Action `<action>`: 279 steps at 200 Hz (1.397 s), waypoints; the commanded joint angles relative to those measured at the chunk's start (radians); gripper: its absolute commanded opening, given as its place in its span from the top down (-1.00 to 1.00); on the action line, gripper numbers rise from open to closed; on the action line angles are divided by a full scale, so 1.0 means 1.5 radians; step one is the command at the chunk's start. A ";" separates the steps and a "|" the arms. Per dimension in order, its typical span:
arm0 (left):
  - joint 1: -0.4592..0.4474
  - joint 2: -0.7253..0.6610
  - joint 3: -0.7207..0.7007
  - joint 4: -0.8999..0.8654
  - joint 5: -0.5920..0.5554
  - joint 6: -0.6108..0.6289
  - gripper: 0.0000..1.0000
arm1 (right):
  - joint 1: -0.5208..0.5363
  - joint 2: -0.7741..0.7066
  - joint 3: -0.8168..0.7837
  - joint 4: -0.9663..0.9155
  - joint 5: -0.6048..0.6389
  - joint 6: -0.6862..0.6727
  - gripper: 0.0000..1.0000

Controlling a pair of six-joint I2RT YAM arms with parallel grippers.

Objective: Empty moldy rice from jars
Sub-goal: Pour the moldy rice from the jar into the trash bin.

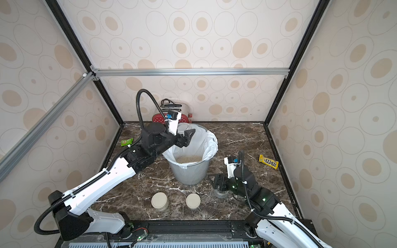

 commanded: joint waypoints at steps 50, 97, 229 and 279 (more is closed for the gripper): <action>-0.012 0.004 0.057 -0.011 -0.043 0.014 -0.01 | 0.002 0.003 0.002 -0.011 0.009 -0.002 -0.73; -0.011 0.014 0.074 -0.026 -0.043 0.026 0.04 | 0.002 0.009 0.005 -0.005 0.006 -0.003 -0.73; 0.047 0.011 0.039 0.020 0.048 -0.115 0.02 | 0.002 0.007 -0.003 -0.001 0.009 0.003 -0.74; 0.025 0.018 0.063 -0.029 0.012 -0.071 -0.07 | 0.003 0.008 -0.003 0.002 0.011 0.005 -0.74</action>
